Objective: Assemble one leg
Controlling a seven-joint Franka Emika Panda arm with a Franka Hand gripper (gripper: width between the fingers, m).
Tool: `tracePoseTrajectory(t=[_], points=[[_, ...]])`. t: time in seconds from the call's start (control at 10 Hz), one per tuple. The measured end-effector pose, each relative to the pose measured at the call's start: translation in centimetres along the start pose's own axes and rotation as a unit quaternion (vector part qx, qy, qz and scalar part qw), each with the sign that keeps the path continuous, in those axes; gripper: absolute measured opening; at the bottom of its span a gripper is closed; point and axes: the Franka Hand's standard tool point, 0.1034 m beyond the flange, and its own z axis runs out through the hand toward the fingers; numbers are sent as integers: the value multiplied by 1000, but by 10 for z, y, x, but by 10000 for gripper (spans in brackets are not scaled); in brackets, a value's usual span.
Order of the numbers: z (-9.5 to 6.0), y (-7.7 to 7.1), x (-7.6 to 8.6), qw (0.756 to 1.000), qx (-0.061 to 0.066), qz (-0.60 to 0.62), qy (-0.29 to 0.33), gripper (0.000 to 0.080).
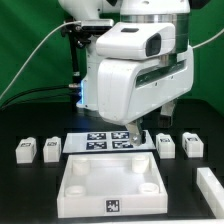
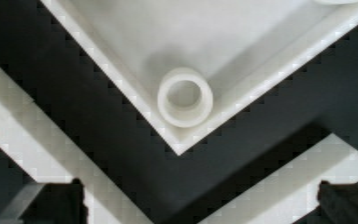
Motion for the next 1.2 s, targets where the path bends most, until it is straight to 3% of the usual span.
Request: tracePoseTrajectory(t=[1.2], points=[[1,0,0,1000,1,0,0,650]])
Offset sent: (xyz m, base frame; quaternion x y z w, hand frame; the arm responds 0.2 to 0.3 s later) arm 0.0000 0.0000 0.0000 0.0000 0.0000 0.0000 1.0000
